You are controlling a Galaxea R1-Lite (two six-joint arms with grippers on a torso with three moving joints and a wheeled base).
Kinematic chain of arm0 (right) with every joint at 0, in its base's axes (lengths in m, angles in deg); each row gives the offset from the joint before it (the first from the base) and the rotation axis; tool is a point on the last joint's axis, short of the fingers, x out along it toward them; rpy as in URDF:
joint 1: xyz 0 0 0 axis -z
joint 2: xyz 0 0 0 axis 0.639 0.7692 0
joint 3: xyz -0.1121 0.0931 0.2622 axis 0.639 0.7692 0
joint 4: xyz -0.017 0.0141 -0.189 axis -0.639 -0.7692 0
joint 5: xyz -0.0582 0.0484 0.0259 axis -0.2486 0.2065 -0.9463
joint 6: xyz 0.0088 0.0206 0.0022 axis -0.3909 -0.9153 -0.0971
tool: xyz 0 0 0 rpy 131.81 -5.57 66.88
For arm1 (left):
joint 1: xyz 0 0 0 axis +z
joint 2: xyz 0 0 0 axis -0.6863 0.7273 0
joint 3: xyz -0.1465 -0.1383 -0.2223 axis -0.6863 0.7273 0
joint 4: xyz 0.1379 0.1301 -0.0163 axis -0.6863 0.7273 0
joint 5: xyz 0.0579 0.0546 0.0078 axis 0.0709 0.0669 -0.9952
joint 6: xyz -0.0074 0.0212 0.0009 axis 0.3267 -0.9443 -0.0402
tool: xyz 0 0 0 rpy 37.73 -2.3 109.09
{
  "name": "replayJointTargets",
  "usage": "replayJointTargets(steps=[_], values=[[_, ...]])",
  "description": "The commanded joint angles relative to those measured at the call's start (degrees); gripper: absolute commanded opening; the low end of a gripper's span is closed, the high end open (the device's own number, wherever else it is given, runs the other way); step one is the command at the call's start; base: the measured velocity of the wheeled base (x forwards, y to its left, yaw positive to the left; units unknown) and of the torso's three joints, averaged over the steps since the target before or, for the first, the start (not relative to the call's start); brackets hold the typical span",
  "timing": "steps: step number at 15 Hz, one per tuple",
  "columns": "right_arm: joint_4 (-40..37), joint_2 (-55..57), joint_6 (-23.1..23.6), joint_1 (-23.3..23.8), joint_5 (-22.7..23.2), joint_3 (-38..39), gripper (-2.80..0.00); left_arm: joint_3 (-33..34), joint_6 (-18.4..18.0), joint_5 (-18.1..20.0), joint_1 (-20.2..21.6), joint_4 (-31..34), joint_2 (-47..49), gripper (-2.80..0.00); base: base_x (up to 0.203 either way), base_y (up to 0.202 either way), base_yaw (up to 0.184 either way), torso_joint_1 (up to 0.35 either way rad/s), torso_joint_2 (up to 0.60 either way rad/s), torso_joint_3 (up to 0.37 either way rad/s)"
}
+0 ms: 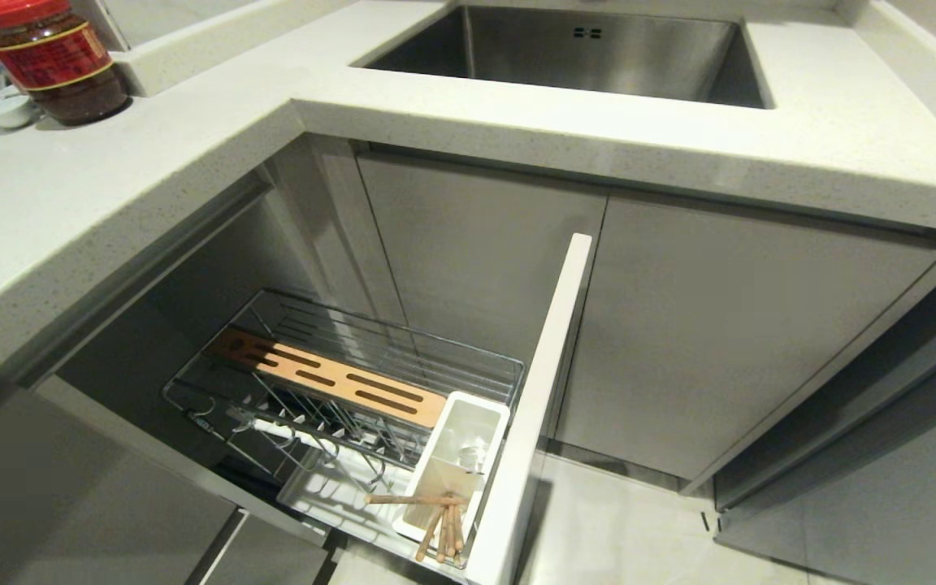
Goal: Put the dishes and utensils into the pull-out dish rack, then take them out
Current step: Take the chopsticks out of the cupboard
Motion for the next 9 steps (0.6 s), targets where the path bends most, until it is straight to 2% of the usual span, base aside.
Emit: replayJointTargets(steps=[1, 9], values=[[0.06, -0.04, 0.0, -0.01, 0.01, 1.49, -2.8, 0.41, 0.22, 1.99, -0.05, 0.07, 0.69, -2.8, 0.0, 0.0, 0.0, 0.0, 0.0, 0.0], [0.06, -0.04, 0.0, -0.01, 0.01, 1.49, -2.8, 0.5, 0.22, 4.09, -0.05, -0.72, 1.08, -2.8, 0.0, 0.0, 0.0, 0.0, 0.0, 0.0]])
